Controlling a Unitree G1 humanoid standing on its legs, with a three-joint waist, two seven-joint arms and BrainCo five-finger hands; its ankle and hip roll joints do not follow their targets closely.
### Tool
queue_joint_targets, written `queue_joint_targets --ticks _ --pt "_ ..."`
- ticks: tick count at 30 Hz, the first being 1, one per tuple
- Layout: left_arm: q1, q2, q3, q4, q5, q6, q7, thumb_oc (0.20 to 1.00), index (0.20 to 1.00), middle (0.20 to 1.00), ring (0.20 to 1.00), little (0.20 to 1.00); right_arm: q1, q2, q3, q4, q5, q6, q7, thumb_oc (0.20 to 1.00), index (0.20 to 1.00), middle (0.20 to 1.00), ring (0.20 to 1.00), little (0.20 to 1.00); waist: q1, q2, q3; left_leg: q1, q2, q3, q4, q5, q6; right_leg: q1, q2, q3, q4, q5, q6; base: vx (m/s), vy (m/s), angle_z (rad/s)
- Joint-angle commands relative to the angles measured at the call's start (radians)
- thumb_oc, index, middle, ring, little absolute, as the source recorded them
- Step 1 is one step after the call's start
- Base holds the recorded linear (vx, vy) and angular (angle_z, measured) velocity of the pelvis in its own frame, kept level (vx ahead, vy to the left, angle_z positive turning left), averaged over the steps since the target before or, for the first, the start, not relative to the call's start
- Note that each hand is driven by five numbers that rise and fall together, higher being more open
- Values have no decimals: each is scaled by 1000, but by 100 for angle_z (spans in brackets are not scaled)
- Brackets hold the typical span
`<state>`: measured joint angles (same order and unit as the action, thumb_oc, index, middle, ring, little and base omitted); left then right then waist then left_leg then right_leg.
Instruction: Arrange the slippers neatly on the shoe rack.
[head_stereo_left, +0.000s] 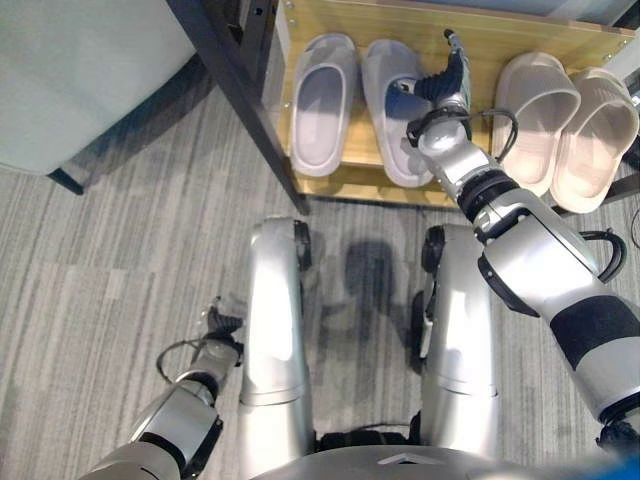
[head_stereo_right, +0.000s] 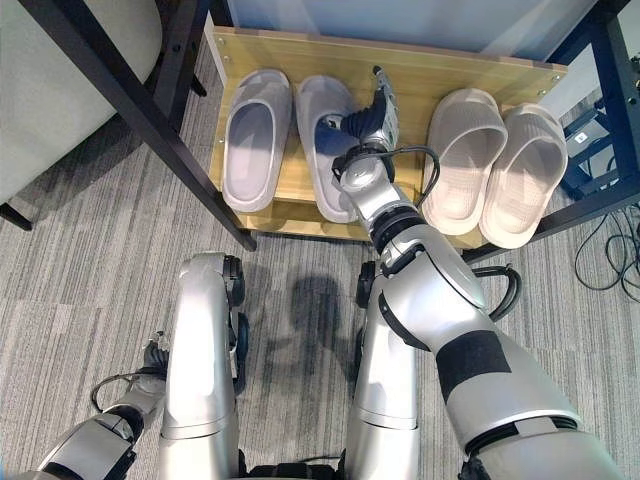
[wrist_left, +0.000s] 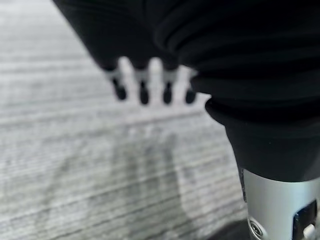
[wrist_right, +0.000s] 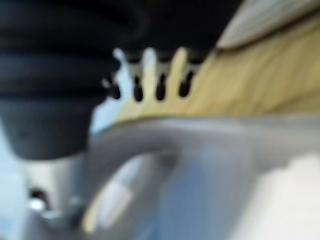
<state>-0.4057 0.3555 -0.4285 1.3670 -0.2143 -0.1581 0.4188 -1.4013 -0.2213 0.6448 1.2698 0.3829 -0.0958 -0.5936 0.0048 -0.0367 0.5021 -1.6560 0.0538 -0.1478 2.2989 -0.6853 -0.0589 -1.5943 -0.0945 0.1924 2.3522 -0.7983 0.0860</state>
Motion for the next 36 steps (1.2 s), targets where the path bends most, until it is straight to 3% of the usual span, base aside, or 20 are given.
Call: queue_joint_targets --ticks 1,11,18,25,31,36 --pt "45 5 -50 -32 39 19 -14 1000 1000 1000 1000 1000 -25 -110 22 -153 33 -72 13 1000 1000 1000 1000 1000 50 29 18 86 -3 23 -8 -125 103 61 32 95 -36 142 -122 9 22 -7" --pt "92 -6 -10 -25 112 51 -53 1000 1000 1000 1000 1000 232 -246 -62 -579 -100 -75 33 1000 1000 1000 1000 1000 12 8 18 86 0 24 -4 -123 110 55 44 112 -33 146 -120 11 5 -6" --pt "87 2 4 -40 165 60 -57 1000 1000 1000 1000 1000 407 -294 -118 -831 -208 -65 80 1000 1000 1000 1000 1000 0 5 18 86 -3 22 0 -117 108 52 44 111 -28 144 -120 -1 -9 -2" --pt "86 -3 52 -43 137 64 -47 1000 1000 1000 1000 1000 530 -293 -171 -999 -273 -69 85 1000 1000 1000 1000 1000 -1 0 18 86 -10 20 5 -112 109 53 45 110 -22 144 -118 0 0 0" --pt "87 -11 72 -44 157 75 -39 1000 1000 1000 1000 1000 686 -208 -174 -1128 -361 -61 94 1000 1000 1000 1000 1000 -8 -1 18 86 -12 21 16 -110 108 55 49 107 -13 144 -117 0 0 0" --pt "81 -12 78 -47 147 80 -26 1000 1000 1000 1000 1000 733 -163 -146 -1170 -312 -76 108 1000 1000 1000 1000 1000 -10 -3 18 86 -12 23 16 -108 107 58 49 108 -9 146 -116 0 0 0"
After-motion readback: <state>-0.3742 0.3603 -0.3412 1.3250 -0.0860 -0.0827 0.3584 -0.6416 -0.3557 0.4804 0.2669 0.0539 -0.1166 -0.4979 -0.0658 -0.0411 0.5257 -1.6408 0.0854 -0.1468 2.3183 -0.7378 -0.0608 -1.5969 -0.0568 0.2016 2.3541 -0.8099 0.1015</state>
